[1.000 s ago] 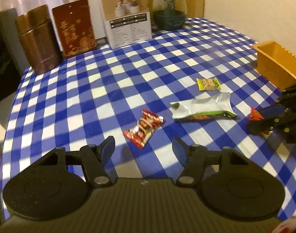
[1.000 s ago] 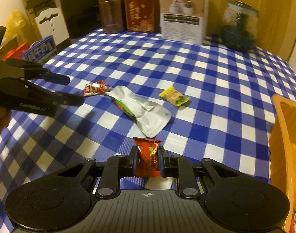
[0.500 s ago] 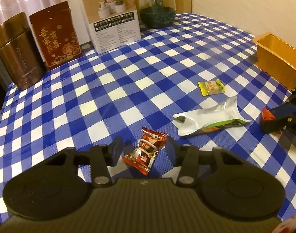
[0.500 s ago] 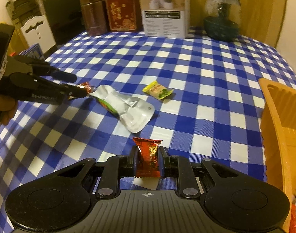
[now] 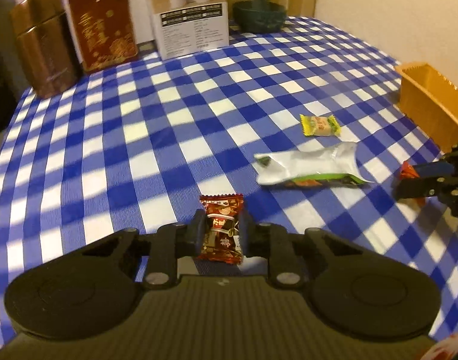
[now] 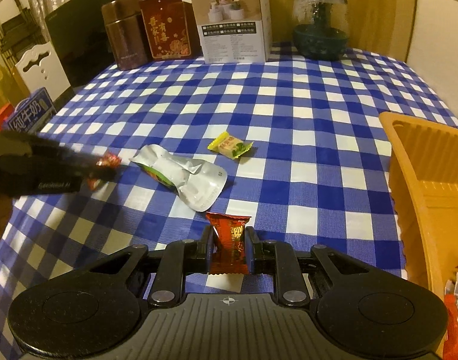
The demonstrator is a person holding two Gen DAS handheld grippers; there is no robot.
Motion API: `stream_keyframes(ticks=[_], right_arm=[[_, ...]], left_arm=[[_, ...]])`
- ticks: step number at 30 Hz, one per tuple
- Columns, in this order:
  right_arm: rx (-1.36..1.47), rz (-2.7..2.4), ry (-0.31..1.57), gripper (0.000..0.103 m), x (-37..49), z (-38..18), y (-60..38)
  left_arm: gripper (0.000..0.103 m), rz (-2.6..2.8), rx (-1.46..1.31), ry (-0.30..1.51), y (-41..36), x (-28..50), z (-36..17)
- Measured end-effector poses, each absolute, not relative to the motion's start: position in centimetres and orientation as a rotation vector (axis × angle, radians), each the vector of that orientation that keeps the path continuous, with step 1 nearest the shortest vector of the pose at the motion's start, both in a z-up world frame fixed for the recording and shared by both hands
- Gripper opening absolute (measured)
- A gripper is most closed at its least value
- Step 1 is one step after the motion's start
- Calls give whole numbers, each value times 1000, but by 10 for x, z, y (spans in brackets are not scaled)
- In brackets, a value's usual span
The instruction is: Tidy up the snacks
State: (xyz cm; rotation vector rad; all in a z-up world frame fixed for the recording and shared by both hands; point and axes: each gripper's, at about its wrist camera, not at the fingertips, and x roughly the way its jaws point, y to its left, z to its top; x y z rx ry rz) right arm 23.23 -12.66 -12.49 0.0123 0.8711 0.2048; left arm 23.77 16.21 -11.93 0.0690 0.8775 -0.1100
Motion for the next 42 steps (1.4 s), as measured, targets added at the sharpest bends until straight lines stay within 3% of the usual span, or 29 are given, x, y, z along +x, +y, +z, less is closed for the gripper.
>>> stream_keyframes(ticks=[21,42], right_arm=[[94,148,853,21,155,-77,-132],[120,84,802,21,75,-32,-166]], left_arm=[[20,0,-176,834,104,121,-61],[20,-72,-163,799,34,69,-21]])
